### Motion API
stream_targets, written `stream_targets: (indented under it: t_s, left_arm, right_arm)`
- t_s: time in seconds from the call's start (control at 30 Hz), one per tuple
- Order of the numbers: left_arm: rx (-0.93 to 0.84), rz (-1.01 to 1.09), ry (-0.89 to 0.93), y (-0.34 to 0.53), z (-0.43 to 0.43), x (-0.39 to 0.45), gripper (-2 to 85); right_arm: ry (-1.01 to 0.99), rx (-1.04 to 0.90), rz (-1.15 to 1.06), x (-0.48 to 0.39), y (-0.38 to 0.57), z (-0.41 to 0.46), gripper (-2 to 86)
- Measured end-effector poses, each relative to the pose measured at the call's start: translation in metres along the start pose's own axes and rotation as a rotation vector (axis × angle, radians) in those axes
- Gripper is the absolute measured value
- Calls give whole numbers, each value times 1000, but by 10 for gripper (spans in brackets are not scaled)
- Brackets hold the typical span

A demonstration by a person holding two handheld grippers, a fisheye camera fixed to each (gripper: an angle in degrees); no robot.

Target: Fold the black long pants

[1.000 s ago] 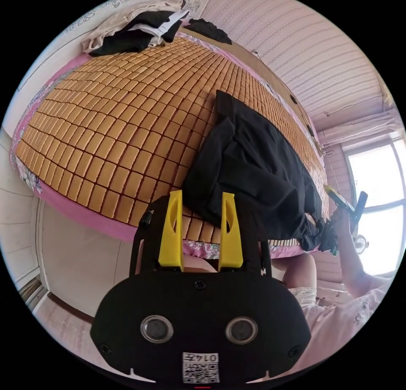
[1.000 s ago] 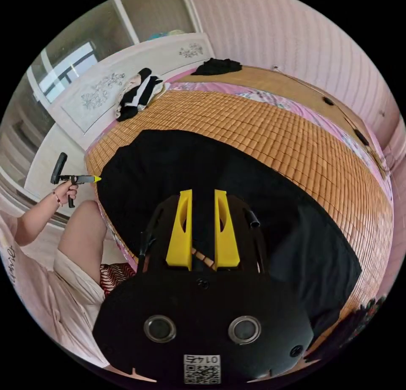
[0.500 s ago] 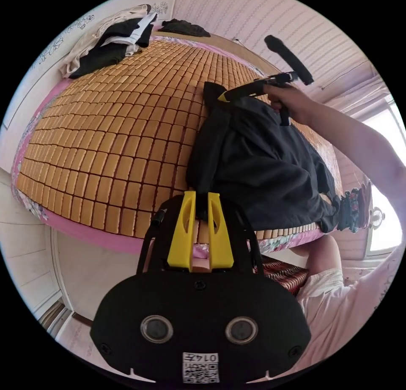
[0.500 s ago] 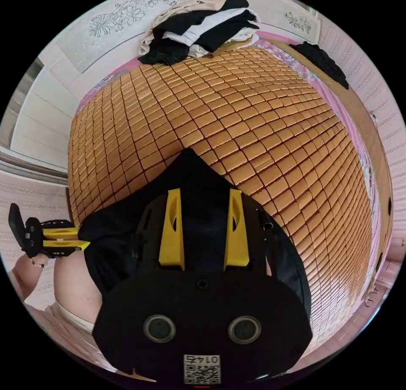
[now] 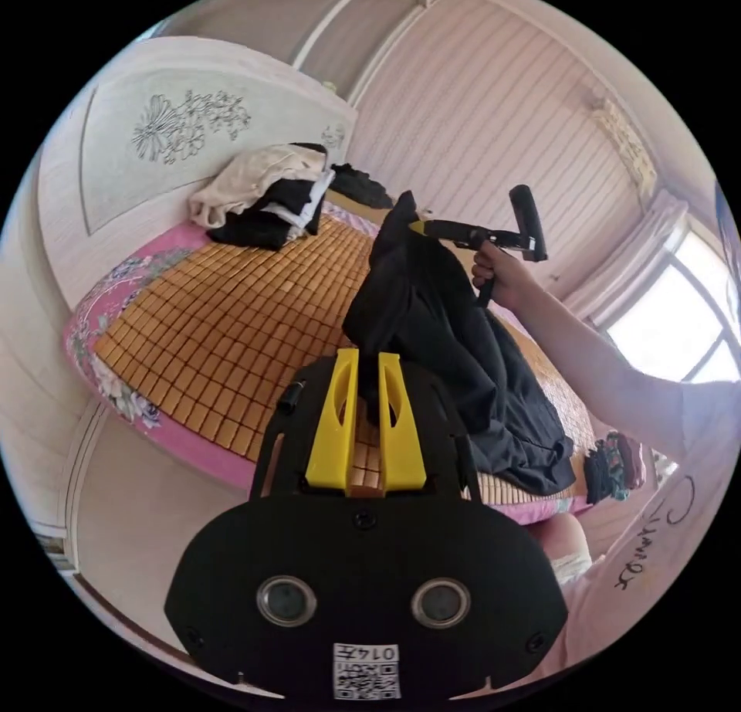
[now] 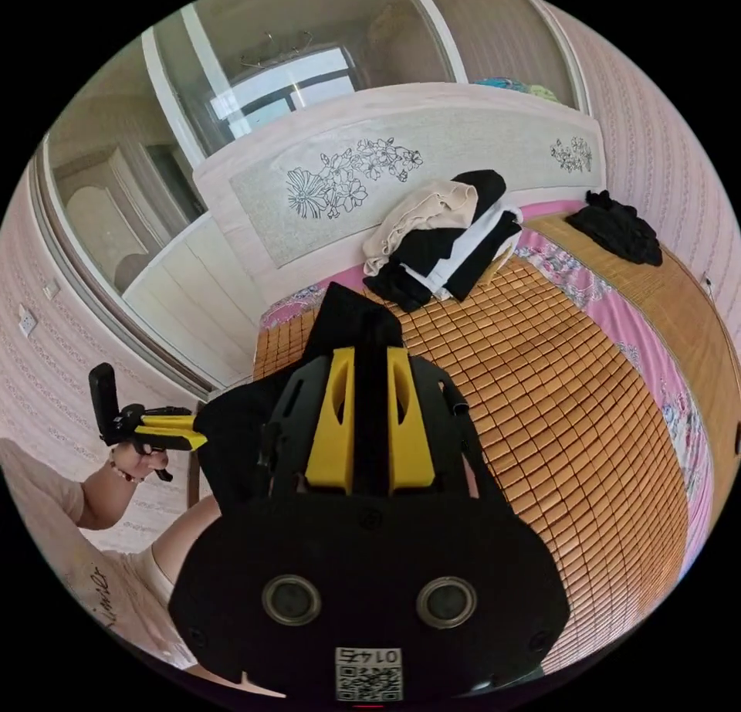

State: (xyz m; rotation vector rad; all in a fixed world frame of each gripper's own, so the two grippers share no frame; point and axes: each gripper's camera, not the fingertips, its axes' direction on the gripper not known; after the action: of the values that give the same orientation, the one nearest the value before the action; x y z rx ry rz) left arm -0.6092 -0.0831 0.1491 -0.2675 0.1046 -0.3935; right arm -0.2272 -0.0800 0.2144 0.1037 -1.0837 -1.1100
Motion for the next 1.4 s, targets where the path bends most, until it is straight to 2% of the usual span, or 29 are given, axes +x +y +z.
stream_targets:
  t_s: [0.07,0.13,0.27,0.33,0.4,0.5,0.6,0.7,0.77,0.83,0.9,0.93,1.07,1.2,1.3,1.33,1.4]
  left_arm:
    - [-100,-108,-106,3,20,-45,73]
    - [-123,-149,-165,11,25,-66,80]
    - [-123,-76,-224,18,18,-53,86]
    - [-128,-12,-157,17,23,-30,83]
    - [-166,77,-57,15,39,2,81]
    - [-273,264,104,19,80,77,81]
    - [-422,471,235,39,136,164,90]
    - [-522,659,278,66,183,240,99]
    - [-540,751,249,82,212,280,105]
    - [-592,791,190,92,237,300,108]
    - [-641,813,125,98,258,310,105]
    - [-603,803,106,97,261,312,91]
    - [-675,744,183,86,266,315,5]
    - [-498,752,367,73,219,317,-7]
    - [-404,784,495,77,193,315,-8]
    - [-410,789,510,84,192,314,-6]
    - [-484,772,511,97,205,312,-2]
  right_arm:
    - [-8,-34,3,-8,21,13,83]
    - [-32,-44,-17,-11,59,9,97]
    - [33,-82,74,14,202,-49,112]
    - [138,-114,198,33,278,-88,112]
    - [327,-147,444,56,378,-151,111]
    - [480,-128,755,73,484,-227,112]
    - [537,-44,989,83,552,-275,118]
    - [461,82,1125,95,585,-290,144]
    - [428,127,1163,103,591,-289,159]
    - [441,84,1193,113,598,-281,147]
    - [467,22,1266,118,611,-282,69]
    - [465,41,1257,116,612,-287,52]
    - [319,407,1047,83,617,-358,15]
    - [314,717,838,-2,657,-442,12]
    - [262,746,965,-42,725,-456,18]
    - [272,718,1005,-47,739,-454,21]
    - [316,562,1235,-58,795,-441,36]
